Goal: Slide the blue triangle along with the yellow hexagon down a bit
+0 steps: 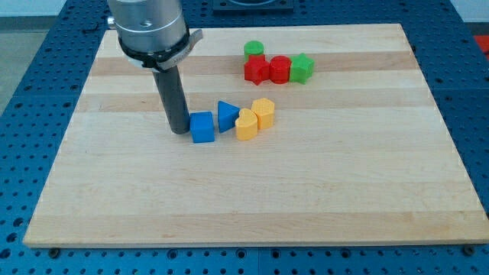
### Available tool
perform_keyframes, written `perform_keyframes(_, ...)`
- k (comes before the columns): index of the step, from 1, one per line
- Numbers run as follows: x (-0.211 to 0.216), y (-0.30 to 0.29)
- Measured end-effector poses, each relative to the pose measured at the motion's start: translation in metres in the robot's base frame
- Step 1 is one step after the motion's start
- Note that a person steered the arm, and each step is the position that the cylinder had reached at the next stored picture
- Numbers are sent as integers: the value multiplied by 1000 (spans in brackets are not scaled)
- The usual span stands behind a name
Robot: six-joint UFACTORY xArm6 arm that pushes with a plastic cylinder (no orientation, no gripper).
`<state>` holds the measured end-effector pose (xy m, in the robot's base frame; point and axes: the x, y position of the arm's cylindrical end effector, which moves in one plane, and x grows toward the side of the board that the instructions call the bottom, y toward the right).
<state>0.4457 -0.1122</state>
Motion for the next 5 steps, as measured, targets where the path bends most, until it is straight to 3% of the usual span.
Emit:
perform_keyframes(2,3,34)
perform_keyframes(5,-28,0)
